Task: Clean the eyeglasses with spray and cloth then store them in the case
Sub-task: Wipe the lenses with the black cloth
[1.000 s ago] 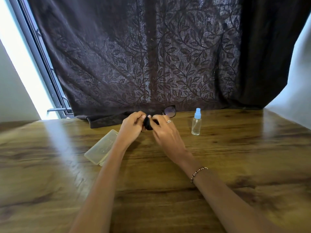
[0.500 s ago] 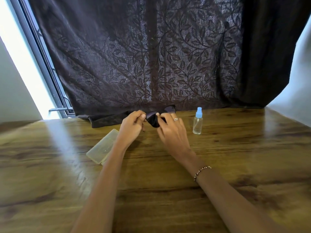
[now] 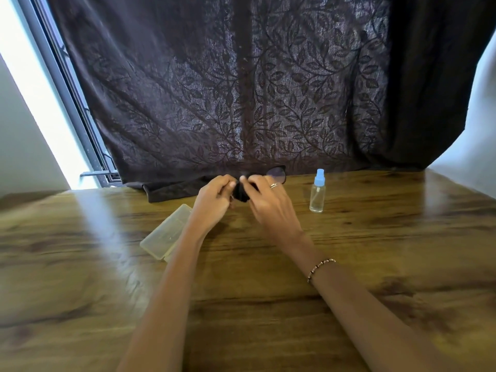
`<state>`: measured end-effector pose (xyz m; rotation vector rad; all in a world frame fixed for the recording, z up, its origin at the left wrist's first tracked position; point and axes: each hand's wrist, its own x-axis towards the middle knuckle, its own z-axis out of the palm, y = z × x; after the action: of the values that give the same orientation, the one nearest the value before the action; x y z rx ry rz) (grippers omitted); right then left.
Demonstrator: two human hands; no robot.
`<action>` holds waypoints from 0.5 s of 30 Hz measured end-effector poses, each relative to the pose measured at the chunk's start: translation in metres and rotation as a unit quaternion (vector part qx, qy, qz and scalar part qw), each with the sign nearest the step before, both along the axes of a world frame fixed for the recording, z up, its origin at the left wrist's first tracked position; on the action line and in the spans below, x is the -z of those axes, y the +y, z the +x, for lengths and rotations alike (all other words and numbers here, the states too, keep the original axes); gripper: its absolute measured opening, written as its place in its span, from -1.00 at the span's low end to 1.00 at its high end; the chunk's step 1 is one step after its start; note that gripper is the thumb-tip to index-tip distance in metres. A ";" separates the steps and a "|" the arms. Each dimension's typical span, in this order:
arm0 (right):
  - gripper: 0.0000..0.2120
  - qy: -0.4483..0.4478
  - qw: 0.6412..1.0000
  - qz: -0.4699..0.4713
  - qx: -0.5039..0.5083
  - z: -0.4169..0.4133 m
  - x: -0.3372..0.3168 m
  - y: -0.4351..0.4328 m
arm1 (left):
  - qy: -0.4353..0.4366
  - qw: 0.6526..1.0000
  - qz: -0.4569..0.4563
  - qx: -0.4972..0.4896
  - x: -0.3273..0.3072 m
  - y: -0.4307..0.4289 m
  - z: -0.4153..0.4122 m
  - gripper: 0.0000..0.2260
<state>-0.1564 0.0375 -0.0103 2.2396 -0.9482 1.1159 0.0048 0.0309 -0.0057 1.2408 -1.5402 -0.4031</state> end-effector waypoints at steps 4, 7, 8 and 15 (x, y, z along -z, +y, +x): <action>-0.60 -0.041 0.998 0.038 0.027 -0.007 0.004 0.000 | 0.011 1.000 -0.001 -0.001 0.000 0.002 0.000 -0.75; -0.59 -0.014 1.000 0.021 -0.008 0.000 0.006 0.004 | 0.005 1.000 0.001 -0.003 0.000 0.003 0.000 -0.70; -0.59 -0.008 1.000 0.015 -0.014 0.002 0.003 0.003 | 0.000 1.000 0.000 -0.002 -0.001 0.004 0.000 -0.68; -0.52 -0.041 0.998 0.041 -0.001 -0.004 0.005 0.003 | 0.001 1.000 0.000 -0.013 -0.001 0.006 -0.003 -0.72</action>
<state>-0.1599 0.0401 -0.0154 2.2747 -1.0421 1.1989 0.0018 0.0371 -0.0046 1.2602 -1.5209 -0.3868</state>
